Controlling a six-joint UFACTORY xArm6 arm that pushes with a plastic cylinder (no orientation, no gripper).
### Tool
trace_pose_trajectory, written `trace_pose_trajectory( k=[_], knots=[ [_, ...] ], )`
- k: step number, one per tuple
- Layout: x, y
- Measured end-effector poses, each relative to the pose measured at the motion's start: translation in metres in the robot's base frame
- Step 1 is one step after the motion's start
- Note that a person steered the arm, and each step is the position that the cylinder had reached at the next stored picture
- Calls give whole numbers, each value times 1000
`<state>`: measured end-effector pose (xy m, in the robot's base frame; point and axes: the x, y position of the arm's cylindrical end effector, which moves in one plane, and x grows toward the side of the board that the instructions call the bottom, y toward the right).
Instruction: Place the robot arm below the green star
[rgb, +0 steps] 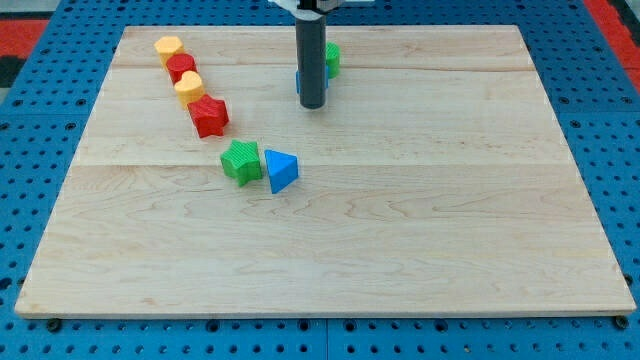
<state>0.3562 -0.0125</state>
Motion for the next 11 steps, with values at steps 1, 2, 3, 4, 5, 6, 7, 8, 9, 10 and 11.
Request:
trace_pose_trajectory(
  k=[1,2,3,4,5,6,7,8,9,10,11],
  knots=[
    [45,13],
    [118,35],
    [147,24],
    [147,14],
    [146,1],
    [146,-10],
    [146,-11],
    [146,-11],
    [177,-47],
    [163,-87],
    [117,-106]
  ],
)
